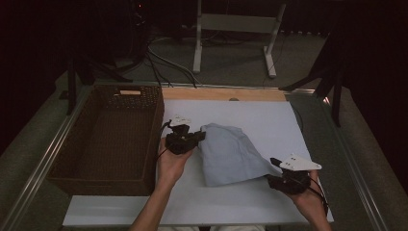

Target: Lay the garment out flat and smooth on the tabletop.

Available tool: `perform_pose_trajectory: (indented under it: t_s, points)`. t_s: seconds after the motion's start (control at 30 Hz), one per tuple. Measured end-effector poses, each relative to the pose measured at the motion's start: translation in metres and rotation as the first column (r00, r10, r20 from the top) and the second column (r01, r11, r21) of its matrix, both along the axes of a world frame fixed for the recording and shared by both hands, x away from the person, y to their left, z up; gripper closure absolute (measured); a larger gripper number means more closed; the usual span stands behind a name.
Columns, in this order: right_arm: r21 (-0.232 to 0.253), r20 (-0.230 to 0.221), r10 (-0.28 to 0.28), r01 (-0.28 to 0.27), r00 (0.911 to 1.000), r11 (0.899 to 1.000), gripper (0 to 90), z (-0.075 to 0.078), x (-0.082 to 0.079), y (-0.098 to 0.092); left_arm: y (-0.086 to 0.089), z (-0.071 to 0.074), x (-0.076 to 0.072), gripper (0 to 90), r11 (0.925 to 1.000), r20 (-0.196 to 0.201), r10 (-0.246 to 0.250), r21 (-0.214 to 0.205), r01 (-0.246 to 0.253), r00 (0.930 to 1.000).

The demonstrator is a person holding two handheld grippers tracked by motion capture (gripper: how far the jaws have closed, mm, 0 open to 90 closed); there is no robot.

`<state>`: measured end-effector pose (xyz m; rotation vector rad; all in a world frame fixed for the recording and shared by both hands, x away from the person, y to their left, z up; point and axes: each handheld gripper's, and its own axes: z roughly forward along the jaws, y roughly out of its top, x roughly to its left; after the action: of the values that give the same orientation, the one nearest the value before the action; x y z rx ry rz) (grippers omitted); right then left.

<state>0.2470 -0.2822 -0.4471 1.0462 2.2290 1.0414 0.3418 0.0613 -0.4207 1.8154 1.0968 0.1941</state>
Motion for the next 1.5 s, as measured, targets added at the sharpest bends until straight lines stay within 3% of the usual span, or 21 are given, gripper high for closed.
perform_pose_trajectory:
  t_s: [0.27, 0.47, 0.67, 0.77, 1.0, 1.23, 1.33, 1.5]
  points:
    - [0.073, -0.008, 0.074, -0.073, 0.9972, 0.995, 31.5, 0.004, -0.008, -0.008, 0.006, 0.001, 0.004, 88.6, 0.9988, -0.004, 0.049, -0.001, -0.049, 0.9988]
    - [0.093, 0.0, 0.092, -0.092, 0.9958, 0.991, 30.5, 0.005, -0.013, -0.014, 0.008, 0.0, 0.006, 88.6, 0.9972, -0.005, 0.074, 0.009, -0.074, 0.9973]
    - [0.151, 0.011, 0.083, -0.084, 0.9965, 0.985, 30.4, 0.008, -0.015, -0.026, 0.008, -0.001, 0.007, 88.6, 0.9962, -0.01, 0.087, 0.002, -0.087, 0.9962]
    - [0.169, 0.02, 0.06, -0.062, 0.998, 0.984, 30.5, 0.01, -0.014, -0.03, 0.008, -0.001, 0.007, 88.6, 0.9967, -0.009, 0.081, 0.005, -0.081, 0.9967]
    - [0.172, 0.008, -0.054, 0.052, 0.9985, 0.984, 30.6, 0.002, -0.002, -0.026, 0.007, -0.001, 0.007, 88.5, 0.9974, -0.001, 0.072, -0.003, -0.072, 0.9974]
    - [0.168, -0.019, -0.088, 0.09, 0.9959, 0.982, 29.6, -0.007, 0.01, -0.023, 0.007, -0.001, 0.006, 88.5, 0.9978, 0.002, 0.066, 0.0, -0.066, 0.9978]
    - [0.16, -0.04, -0.118, 0.123, 0.9922, 0.979, 30.0, -0.012, 0.017, -0.022, 0.007, -0.001, 0.006, 88.5, 0.9979, 0.005, 0.065, 0.001, -0.065, 0.9978]
    - [0.136, -0.1, -0.179, 0.191, 0.9788, 0.972, 32.4, -0.027, 0.032, -0.024, 0.008, -0.001, 0.006, 88.5, 0.9981, 0.005, 0.062, 0.003, -0.062, 0.9981]
